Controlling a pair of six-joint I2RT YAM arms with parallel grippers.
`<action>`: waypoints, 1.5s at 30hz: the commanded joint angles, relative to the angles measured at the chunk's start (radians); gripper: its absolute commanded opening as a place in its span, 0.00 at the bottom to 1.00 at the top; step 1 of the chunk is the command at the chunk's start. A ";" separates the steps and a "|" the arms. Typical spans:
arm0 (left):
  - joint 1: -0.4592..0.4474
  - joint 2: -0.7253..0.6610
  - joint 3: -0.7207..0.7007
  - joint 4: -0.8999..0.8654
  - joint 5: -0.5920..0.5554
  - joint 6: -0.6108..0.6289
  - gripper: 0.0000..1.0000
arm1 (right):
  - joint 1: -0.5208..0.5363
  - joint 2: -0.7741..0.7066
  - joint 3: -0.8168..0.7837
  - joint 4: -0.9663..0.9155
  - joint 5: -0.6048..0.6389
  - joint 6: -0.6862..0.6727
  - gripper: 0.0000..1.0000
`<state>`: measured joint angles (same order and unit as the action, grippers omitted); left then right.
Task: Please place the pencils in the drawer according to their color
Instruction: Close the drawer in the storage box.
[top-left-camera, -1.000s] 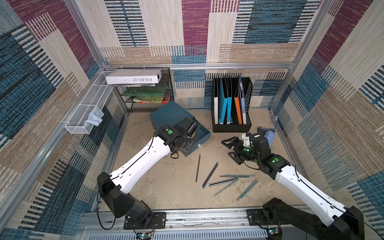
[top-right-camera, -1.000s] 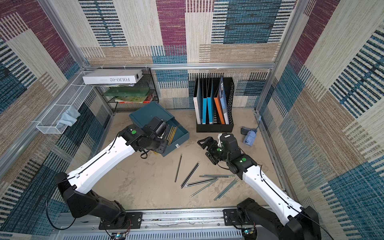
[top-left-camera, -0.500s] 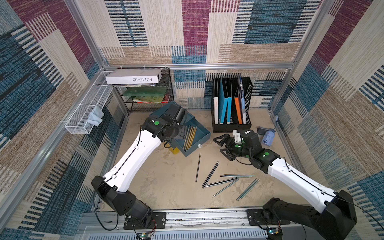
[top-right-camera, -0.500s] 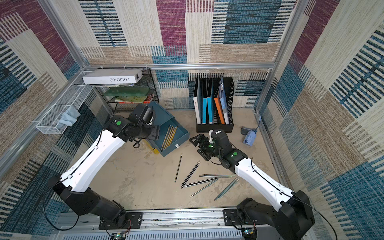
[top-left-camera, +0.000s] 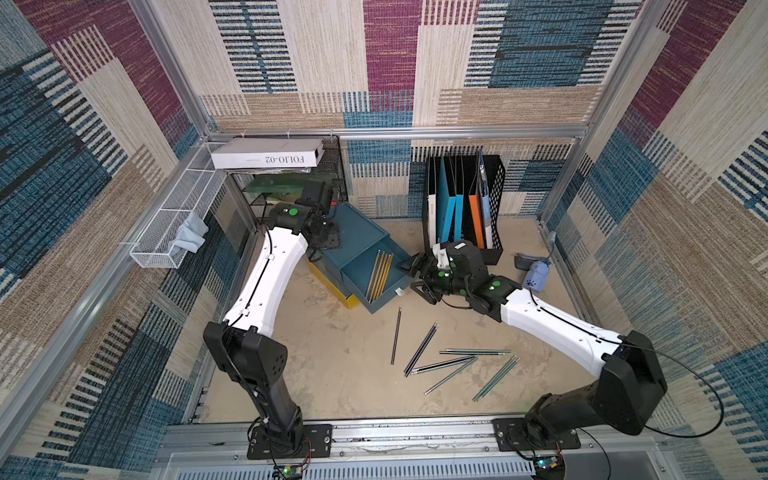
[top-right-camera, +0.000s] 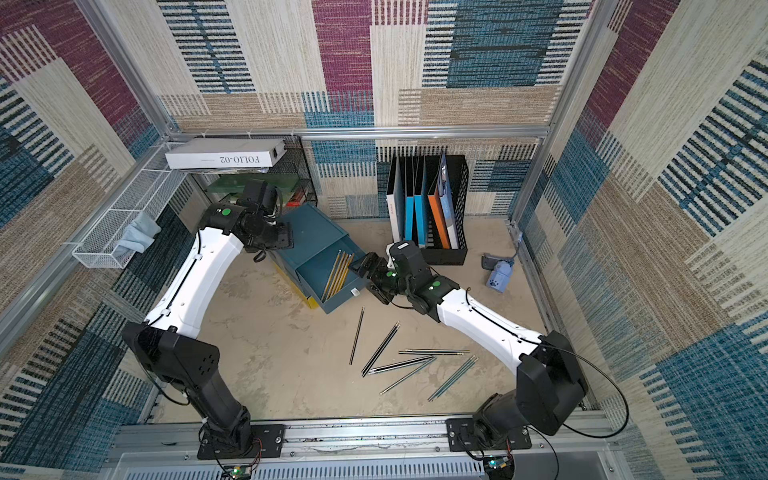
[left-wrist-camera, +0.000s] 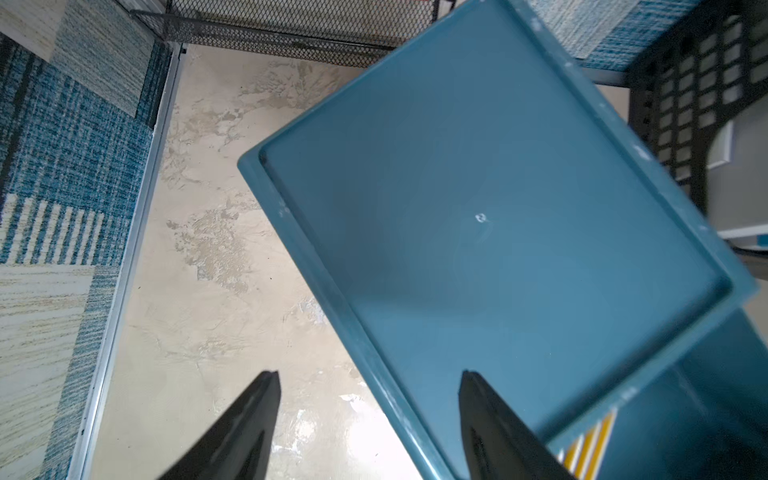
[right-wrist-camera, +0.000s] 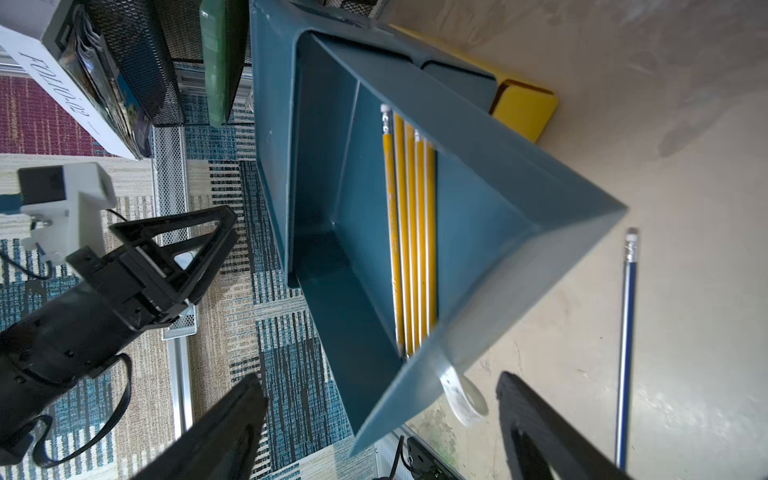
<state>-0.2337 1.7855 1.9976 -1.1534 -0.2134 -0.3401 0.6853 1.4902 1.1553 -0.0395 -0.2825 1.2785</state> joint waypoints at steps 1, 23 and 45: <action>0.011 0.033 -0.004 0.001 0.019 0.010 0.71 | 0.003 0.051 0.062 0.031 -0.022 -0.023 0.91; 0.011 -0.007 -0.240 0.082 0.072 -0.015 0.63 | 0.011 0.489 0.518 0.089 -0.089 0.040 0.89; 0.009 -0.066 -0.371 0.136 0.110 -0.030 0.60 | 0.012 0.433 0.328 0.414 -0.133 0.107 0.90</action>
<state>-0.2203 1.6993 1.6505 -0.8154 -0.2047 -0.3897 0.6979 1.9827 1.5459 0.2459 -0.4091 1.3762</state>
